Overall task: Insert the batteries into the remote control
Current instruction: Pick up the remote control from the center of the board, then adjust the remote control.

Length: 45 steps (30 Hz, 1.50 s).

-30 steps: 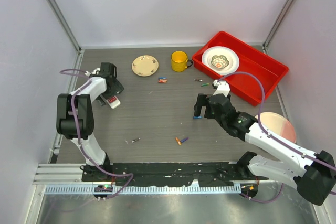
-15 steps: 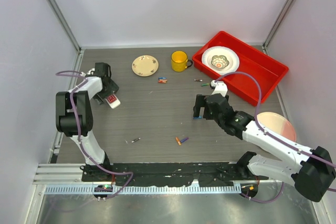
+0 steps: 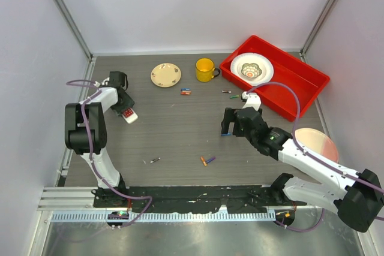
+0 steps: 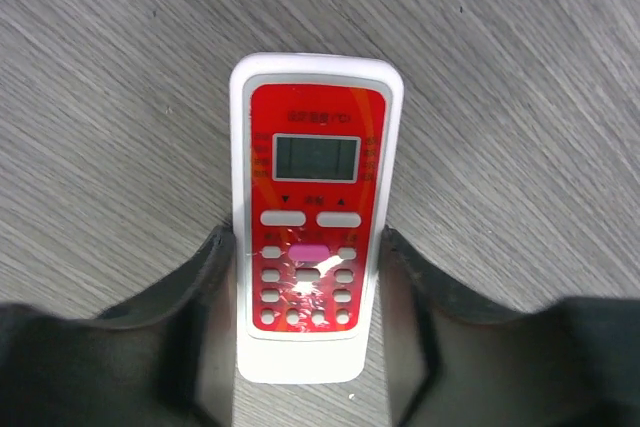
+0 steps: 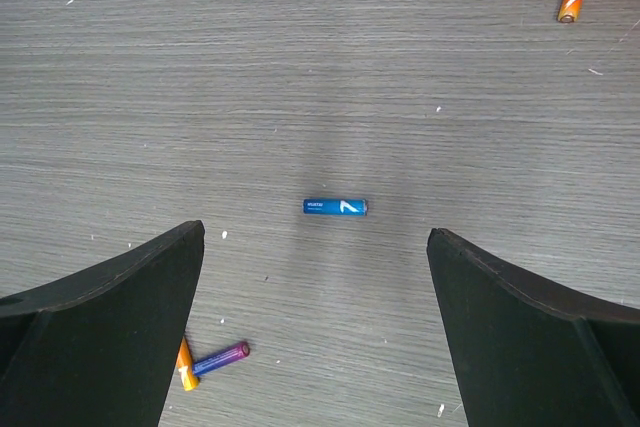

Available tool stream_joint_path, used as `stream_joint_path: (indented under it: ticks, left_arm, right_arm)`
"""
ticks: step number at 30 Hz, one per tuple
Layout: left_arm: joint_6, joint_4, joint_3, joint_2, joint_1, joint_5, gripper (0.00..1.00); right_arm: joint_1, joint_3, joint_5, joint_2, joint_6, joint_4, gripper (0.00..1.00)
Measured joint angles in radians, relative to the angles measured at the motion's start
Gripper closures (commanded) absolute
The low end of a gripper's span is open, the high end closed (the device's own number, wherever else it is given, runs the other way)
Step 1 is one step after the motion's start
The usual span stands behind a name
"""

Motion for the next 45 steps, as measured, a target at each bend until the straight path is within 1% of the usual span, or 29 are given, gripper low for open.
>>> stream_joint_path:
  ticks: [2, 3, 5, 6, 7, 9, 11, 13, 15, 17, 21, 25, 27, 32, 35, 38, 40, 42, 45]
  left_arm:
    - [0.004, 0.003, 0.000, 0.000, 0.000, 0.004, 0.76]
    - [0.005, 0.003, 0.000, -0.001, -0.001, 0.005, 0.83]
    - [0.007, 0.000, 0.000, -0.006, -0.006, 0.008, 0.89]
    - [0.009, -0.005, 0.000, -0.011, -0.012, 0.009, 0.97]
    - [0.011, -0.015, 0.000, -0.024, -0.021, 0.008, 1.00]
    - [0.016, -0.037, -0.002, -0.079, -0.068, 0.007, 1.00]
    - [0.026, -0.044, -0.002, -0.175, -0.143, 0.000, 1.00]
    - [0.029, -0.042, -0.002, -0.238, -0.258, -0.009, 1.00]
    - [0.027, -0.034, -0.006, -0.308, -0.410, -0.030, 1.00]
    - [0.018, -0.020, -0.024, -0.341, -0.549, -0.038, 1.00]
    - [-0.021, -0.027, -0.084, -0.325, -0.752, -0.069, 1.00]
    - [-0.052, -0.049, -0.107, -0.273, -0.864, -0.114, 1.00]
    - [-0.069, -0.049, -0.109, -0.255, -0.885, -0.131, 1.00]
    - [-0.119, -0.044, -0.124, -0.228, -0.882, -0.163, 1.00]
    - [-0.144, -0.006, -0.158, -0.226, -0.881, -0.160, 1.00]
    - [-0.160, 0.102, -0.245, -0.251, -0.880, -0.122, 1.00]
    - [-0.169, 0.192, -0.336, -0.306, -0.874, -0.076, 1.00]
    - [-0.189, 0.305, -0.443, -0.389, -0.859, -0.010, 1.00]
    - [-0.227, 0.481, -0.561, -0.494, -0.821, 0.077, 1.00]
  right_arm:
    - [0.000, 0.000, 0.000, -0.008, 0.000, -0.002, 0.01]
    - [0.000, 0.000, 0.000, -0.012, 0.000, -0.003, 0.01]
    - [0.000, 0.000, 0.000, -0.021, 0.000, -0.006, 0.01]
    - [0.000, 0.000, 0.000, -0.024, 0.000, -0.007, 0.01]
    - [0.000, 0.000, 0.001, -0.026, 0.000, -0.007, 0.01]
    - [0.000, 0.001, 0.004, -0.028, -0.001, -0.007, 0.01]
    - [0.000, 0.002, 0.010, -0.029, -0.003, -0.007, 0.02]
    - [0.000, 0.003, 0.017, -0.029, -0.005, -0.007, 0.03]
    - [0.000, 0.005, 0.024, -0.031, -0.007, -0.007, 0.04]
    - [0.000, 0.006, 0.032, -0.040, -0.006, -0.008, 0.04]
    - [0.000, 0.001, 0.037, -0.104, 0.001, -0.003, 0.05]
    - [0.000, -0.019, 0.026, -0.186, 0.003, 0.008, 0.05]
    - [0.000, -0.023, 0.018, -0.194, 0.006, 0.008, 0.05]
    - [0.000, -0.035, -0.005, -0.170, 0.021, -0.003, 0.05]
    - [0.000, -0.045, -0.027, -0.164, 0.030, -0.007, 0.05]
    - [0.000, -0.060, -0.051, -0.165, 0.035, -0.002, 0.04]
    - [0.000, -0.073, -0.069, -0.166, 0.040, 0.003, 0.01]
    - [0.000, -0.086, -0.088, -0.167, 0.048, 0.009, 0.00]
    - [0.000, -0.103, -0.146, -0.167, 0.057, 0.039, 0.00]
